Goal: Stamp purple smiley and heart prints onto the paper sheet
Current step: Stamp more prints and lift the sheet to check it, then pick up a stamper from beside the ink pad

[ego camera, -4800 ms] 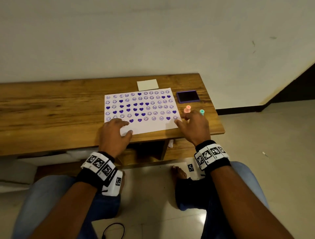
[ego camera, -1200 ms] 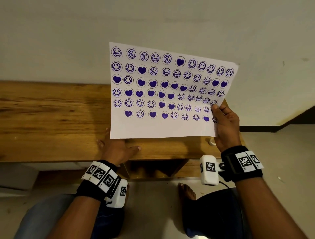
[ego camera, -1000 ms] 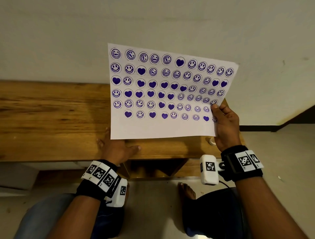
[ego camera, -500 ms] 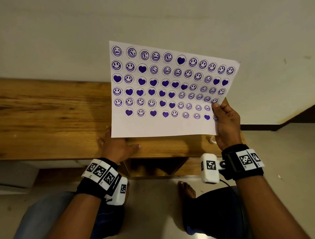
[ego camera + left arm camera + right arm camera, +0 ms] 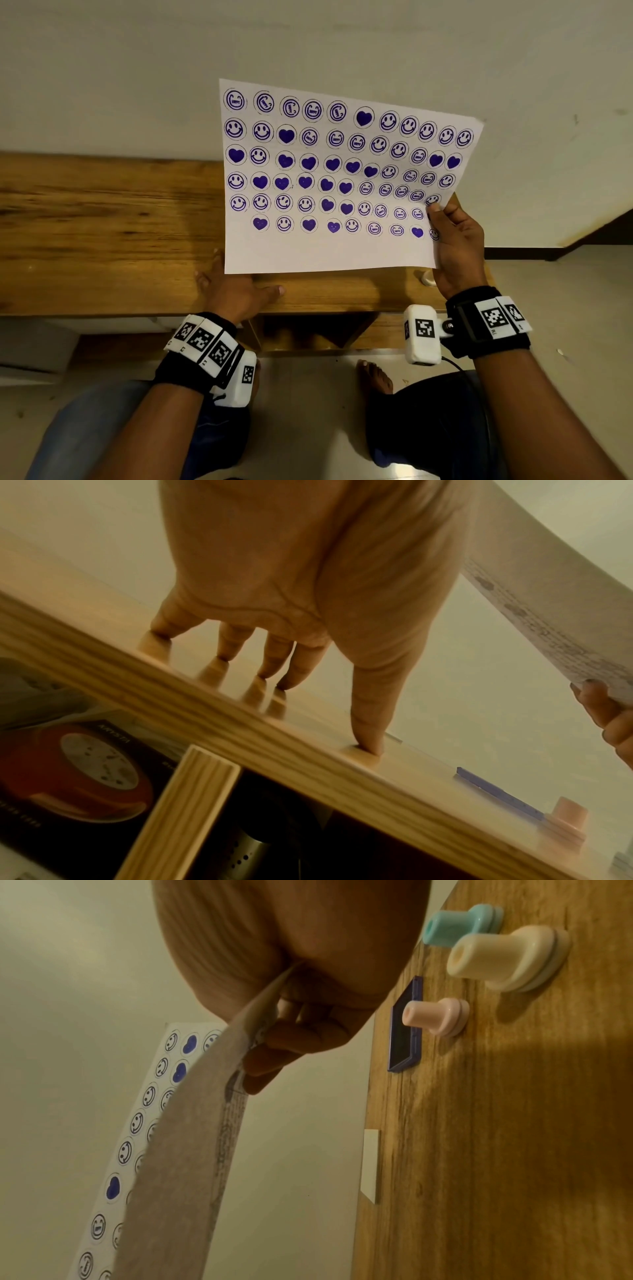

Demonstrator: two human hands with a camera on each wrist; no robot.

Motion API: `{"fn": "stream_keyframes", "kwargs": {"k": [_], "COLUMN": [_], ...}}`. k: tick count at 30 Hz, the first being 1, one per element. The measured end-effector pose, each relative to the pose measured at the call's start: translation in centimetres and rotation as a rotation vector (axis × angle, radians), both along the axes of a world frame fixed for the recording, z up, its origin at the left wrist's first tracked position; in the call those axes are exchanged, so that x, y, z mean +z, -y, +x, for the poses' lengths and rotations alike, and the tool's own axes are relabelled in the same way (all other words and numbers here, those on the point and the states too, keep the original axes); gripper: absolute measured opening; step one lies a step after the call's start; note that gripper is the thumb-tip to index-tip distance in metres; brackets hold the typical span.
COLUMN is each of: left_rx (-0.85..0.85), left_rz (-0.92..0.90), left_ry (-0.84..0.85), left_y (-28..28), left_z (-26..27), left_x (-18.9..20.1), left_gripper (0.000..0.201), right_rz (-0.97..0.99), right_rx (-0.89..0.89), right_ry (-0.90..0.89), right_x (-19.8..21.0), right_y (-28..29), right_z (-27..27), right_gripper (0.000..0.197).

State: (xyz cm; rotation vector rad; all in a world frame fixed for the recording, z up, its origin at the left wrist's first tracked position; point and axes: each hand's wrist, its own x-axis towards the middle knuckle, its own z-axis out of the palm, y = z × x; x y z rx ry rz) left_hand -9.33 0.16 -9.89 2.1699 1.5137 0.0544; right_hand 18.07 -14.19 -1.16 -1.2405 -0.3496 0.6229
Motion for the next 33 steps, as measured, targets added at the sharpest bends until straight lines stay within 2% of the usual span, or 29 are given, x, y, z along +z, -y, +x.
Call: {"fn": "stream_keyframes", "kwargs": {"k": [7,11,15,25,27,30,31,33], "left_rx": [0.001,0.013,0.003,0.016,0.061,0.181,0.236,0.354], "left_rz": [-0.013,-0.008,-0.038,-0.077,-0.1,-0.04,-0.028,0.013], "left_ry": [-0.043,0.02,0.0,-0.011,0.062,0.296,0.364,0.487], "left_y": [-0.1,0.1,0.3,0.0,-0.4,-1.2,-1.6,-2.4], "left_z": [0.1,0.0,0.1,0.1,-0.2,-0.9,-1.3,-2.3], "left_x": [0.0,0.1,0.6,0.7,1.3,3.3,3.9,4.4], "left_gripper": [0.101,0.099,0.098,0.096,0.083,0.04,0.035,0.04], "right_rz": [0.014,0.021,0.026,0.018,-0.004,-0.056,-0.092,-0.165], "right_rx": [0.005,-0.002,-0.008,-0.012,-0.029,-0.031,-0.024,-0.002], "right_ry": [-0.01,-0.014,-0.018,-0.011,-0.026,-0.048,-0.041,-0.025], "right_x": [0.0,0.0,-0.1,-0.2,-0.3,-0.7,-0.9,-1.5], "right_y": [0.0,0.0,-0.1,0.1,0.2,0.4,0.6,0.8], "right_z": [0.1,0.1,0.0,0.3,0.5,0.8,1.0,1.1], "right_gripper": [0.016,0.026,0.031,0.031,0.024,0.01,0.007,0.005]}}
